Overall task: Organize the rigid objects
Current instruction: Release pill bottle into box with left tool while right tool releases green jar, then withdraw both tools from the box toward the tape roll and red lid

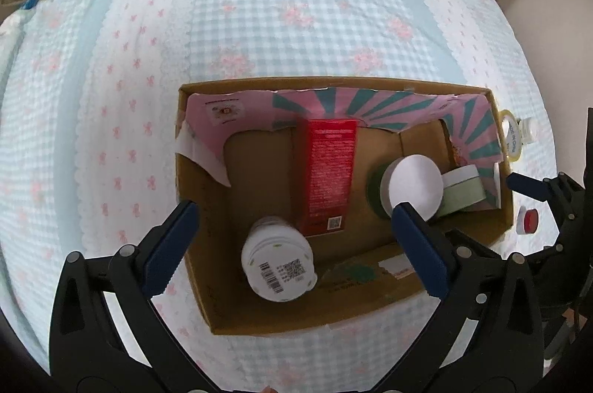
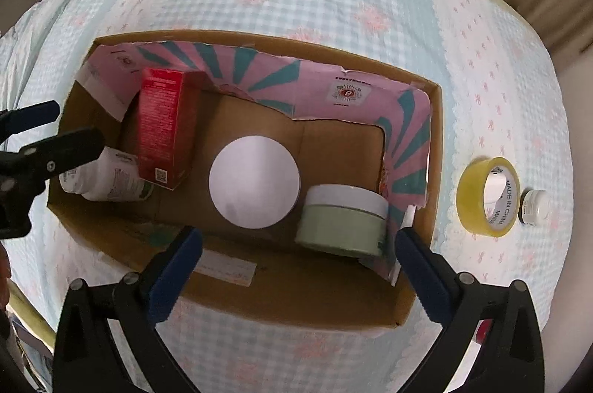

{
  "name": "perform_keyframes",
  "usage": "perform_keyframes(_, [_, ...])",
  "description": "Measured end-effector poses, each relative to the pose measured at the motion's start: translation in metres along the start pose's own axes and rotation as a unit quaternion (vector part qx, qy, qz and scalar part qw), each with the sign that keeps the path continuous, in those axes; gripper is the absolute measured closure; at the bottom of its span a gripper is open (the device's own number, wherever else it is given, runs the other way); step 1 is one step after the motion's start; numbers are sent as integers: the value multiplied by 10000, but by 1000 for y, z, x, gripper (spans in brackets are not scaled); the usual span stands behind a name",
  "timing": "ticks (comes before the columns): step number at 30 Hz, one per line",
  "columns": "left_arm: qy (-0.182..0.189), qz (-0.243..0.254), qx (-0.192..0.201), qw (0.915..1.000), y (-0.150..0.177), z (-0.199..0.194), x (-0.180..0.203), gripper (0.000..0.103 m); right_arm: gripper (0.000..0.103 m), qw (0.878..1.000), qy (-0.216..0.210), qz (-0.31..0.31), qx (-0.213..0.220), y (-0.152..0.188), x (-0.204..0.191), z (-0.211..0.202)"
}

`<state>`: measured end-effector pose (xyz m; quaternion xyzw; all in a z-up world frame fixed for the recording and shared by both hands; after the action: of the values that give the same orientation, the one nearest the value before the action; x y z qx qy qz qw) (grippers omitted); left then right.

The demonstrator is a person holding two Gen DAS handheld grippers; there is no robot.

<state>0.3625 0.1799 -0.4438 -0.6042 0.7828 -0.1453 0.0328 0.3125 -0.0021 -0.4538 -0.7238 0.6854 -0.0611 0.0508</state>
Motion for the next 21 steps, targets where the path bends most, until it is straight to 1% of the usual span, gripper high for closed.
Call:
perform_keyframes(7, [-78, 71, 104, 9999, 6, -23, 8, 0, 0, 9998, -34, 156, 124, 7, 5, -22])
perform_keyframes(10, [-123, 77, 179, 9997, 10, -37, 11, 0, 0, 9995, -34, 200, 244, 10, 7, -36])
perform_keyframes(16, [-214, 118, 330, 9992, 20, -69, 23, 0, 0, 9981, -181, 321, 486, 20, 11, -70])
perform_keyframes(21, [-244, 259, 460, 9983, 32, -101, 41, 0, 0, 9959, -341, 473, 695, 37, 15, -106])
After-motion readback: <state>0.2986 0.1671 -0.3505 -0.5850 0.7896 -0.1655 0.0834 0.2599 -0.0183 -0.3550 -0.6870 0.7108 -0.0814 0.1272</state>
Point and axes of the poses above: each gripper's, at about its wrist camera, not at the fingertips, and z roughly the way its jaws point, x to its right, y to its underside, the point moved 1 cm from there along z, roughly the way its jaws point, and after that the axes turned 6 degrees about z, right-handed, at the moved point
